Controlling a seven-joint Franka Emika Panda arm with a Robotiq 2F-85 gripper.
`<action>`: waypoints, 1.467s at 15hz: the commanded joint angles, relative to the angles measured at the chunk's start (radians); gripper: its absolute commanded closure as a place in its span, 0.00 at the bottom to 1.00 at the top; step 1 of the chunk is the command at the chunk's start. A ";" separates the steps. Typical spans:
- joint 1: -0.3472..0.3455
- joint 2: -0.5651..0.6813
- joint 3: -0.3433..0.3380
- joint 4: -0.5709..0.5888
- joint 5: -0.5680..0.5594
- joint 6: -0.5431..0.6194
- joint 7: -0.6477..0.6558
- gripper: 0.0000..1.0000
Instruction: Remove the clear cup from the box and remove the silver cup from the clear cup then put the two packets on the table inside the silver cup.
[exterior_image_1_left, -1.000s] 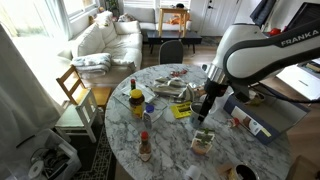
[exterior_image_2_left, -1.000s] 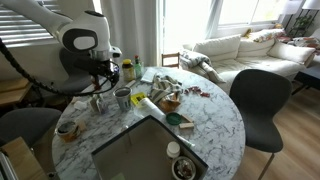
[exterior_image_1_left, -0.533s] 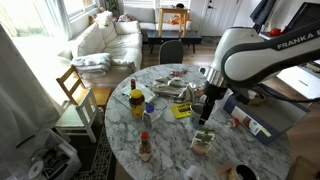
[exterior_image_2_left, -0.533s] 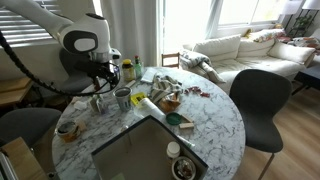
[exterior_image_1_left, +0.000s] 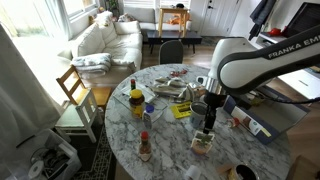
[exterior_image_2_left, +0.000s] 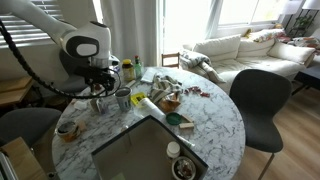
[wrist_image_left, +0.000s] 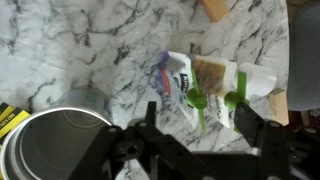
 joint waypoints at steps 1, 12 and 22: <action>0.000 0.014 0.002 -0.003 -0.022 -0.006 -0.024 0.50; 0.001 -0.110 -0.009 0.043 -0.126 -0.183 -0.040 0.96; -0.006 -0.134 -0.069 0.242 -0.252 -0.255 -0.023 0.96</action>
